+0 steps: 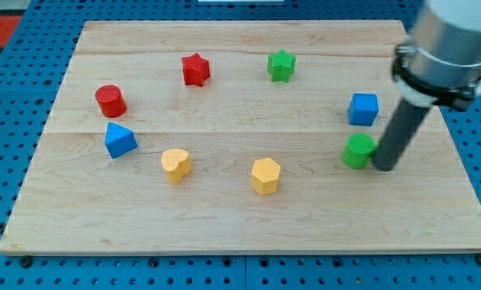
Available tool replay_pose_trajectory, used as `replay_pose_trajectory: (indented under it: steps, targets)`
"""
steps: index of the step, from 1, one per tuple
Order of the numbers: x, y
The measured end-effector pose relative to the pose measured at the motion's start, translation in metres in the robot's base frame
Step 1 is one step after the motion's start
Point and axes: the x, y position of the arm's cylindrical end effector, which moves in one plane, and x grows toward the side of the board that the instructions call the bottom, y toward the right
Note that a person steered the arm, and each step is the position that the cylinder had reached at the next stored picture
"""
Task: Move the yellow heart up a bit
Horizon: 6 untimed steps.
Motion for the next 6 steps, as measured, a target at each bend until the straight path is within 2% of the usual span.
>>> replay_pose_trajectory:
  steps: [1, 2, 3, 4, 5, 6]
  targets:
    - [0.026, -0.084]
    - [0.021, -0.109]
    - [0.008, -0.16]
    - [0.055, -0.145]
    - [0.056, -0.216]
    - [0.026, -0.254]
